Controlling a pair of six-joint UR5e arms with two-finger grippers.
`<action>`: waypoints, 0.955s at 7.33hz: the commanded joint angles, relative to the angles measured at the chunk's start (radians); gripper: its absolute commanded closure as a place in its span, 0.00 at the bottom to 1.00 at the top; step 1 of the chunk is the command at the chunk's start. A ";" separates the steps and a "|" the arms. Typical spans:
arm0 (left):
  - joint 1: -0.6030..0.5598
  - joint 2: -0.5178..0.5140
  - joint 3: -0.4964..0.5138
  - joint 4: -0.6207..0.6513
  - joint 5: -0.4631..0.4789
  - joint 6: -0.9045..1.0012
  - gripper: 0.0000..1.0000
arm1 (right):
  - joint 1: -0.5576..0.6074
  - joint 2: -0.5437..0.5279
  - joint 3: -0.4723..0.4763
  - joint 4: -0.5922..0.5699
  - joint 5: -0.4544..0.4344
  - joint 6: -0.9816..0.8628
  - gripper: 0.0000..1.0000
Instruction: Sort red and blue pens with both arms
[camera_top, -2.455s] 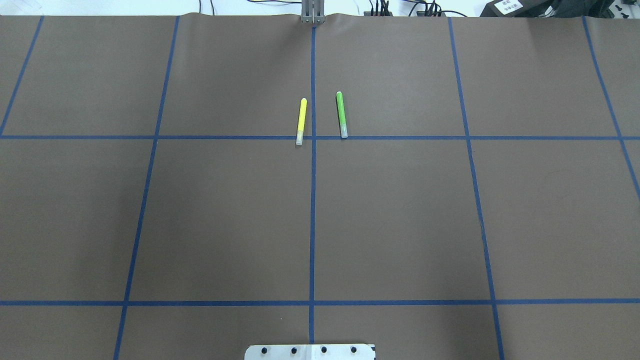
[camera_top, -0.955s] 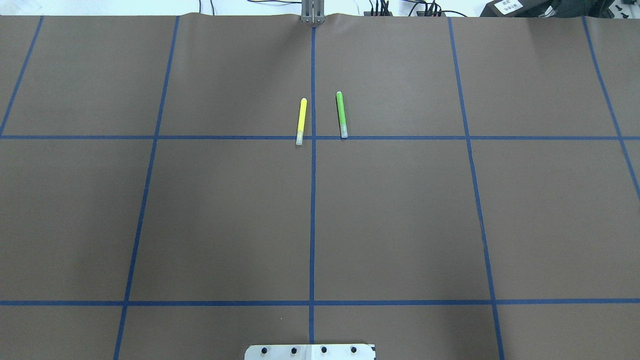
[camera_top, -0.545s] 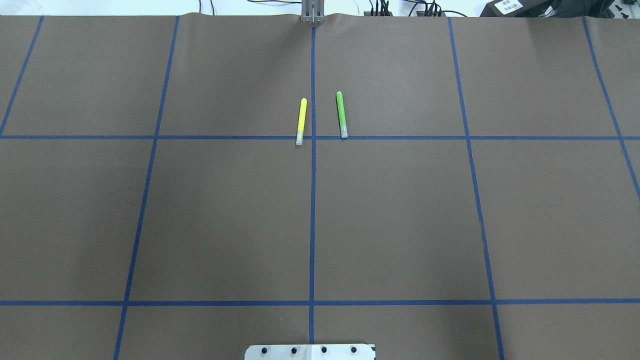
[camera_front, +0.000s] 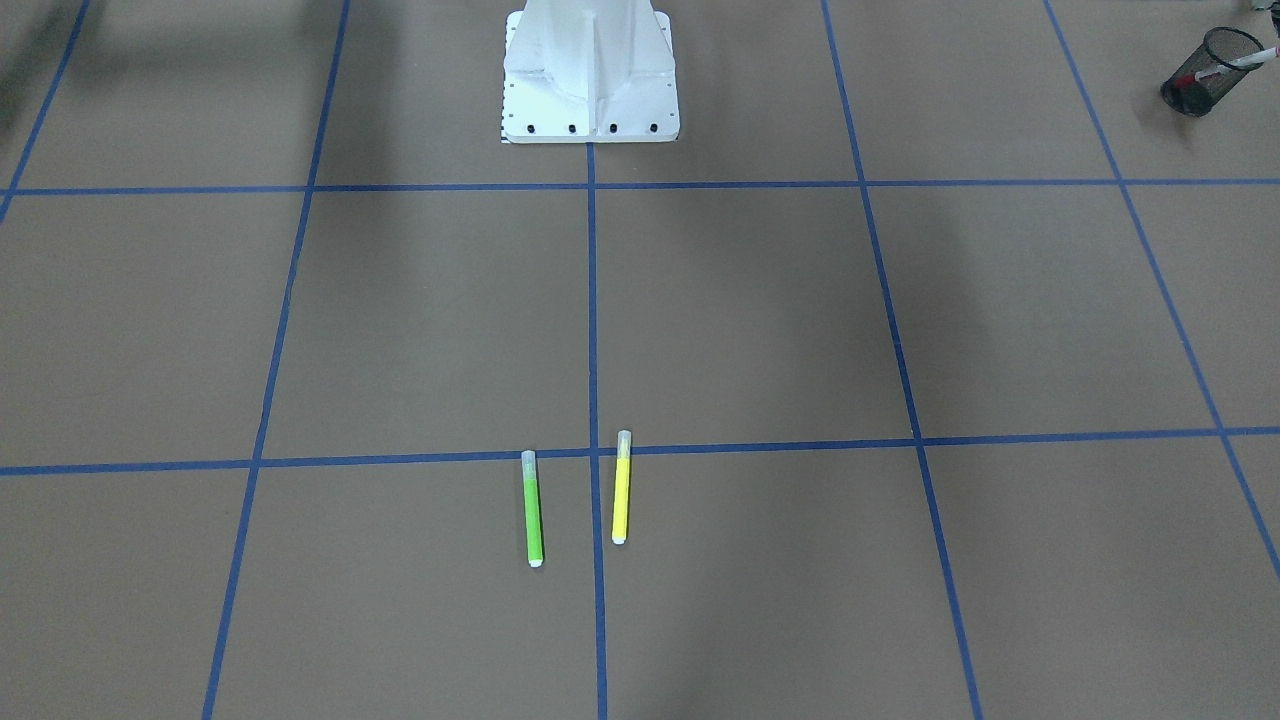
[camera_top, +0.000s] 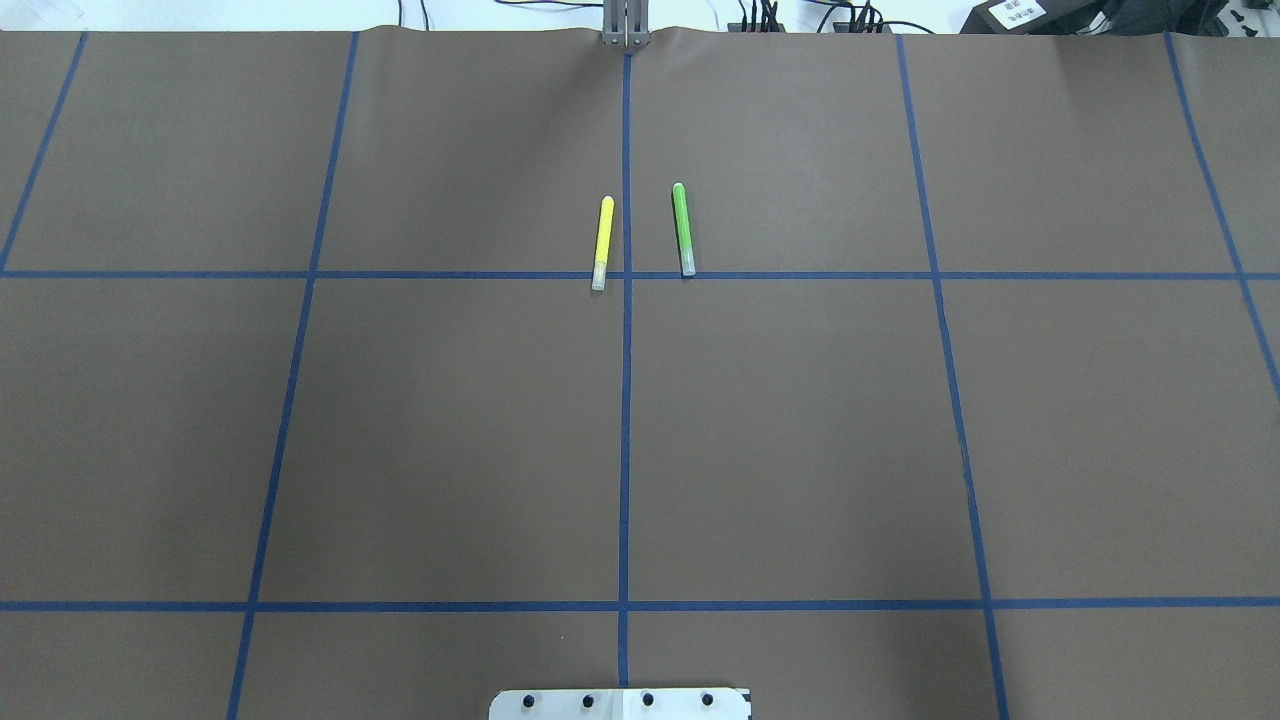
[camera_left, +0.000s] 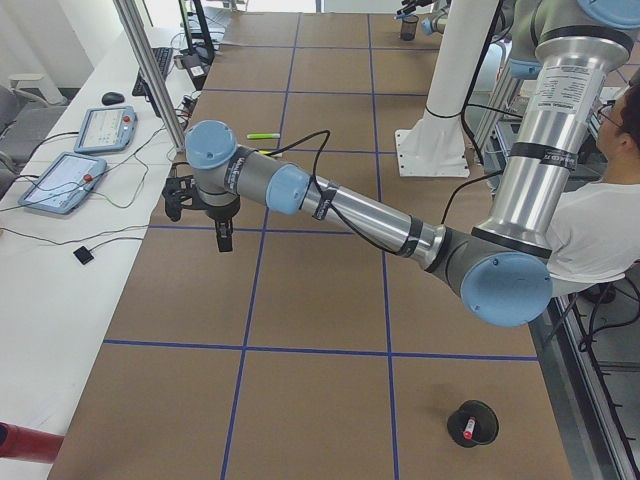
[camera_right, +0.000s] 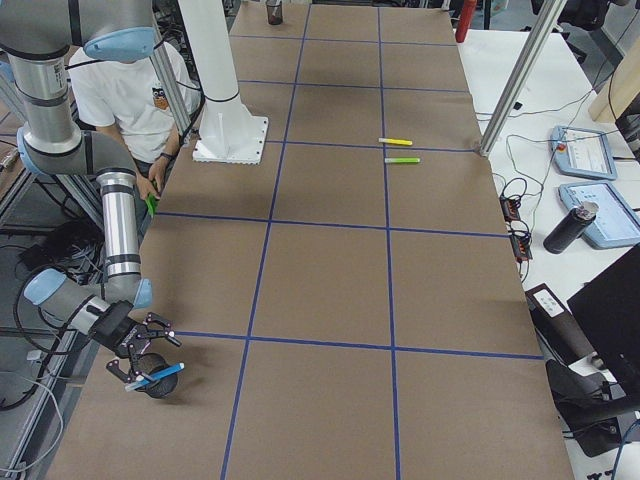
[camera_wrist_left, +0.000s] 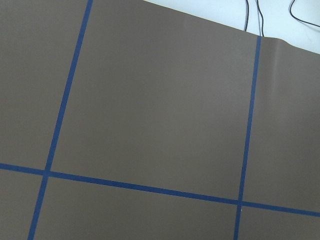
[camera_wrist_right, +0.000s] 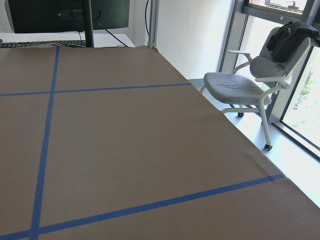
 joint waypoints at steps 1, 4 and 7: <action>0.002 0.000 0.000 0.000 0.000 -0.001 0.00 | -0.003 0.004 0.120 -0.130 0.000 0.006 0.00; 0.002 -0.001 0.008 0.000 0.000 -0.001 0.00 | -0.139 0.176 0.212 -0.487 -0.016 0.009 0.00; 0.002 0.002 0.008 0.000 0.000 -0.001 0.00 | -0.373 0.413 0.219 -0.799 -0.016 0.037 0.00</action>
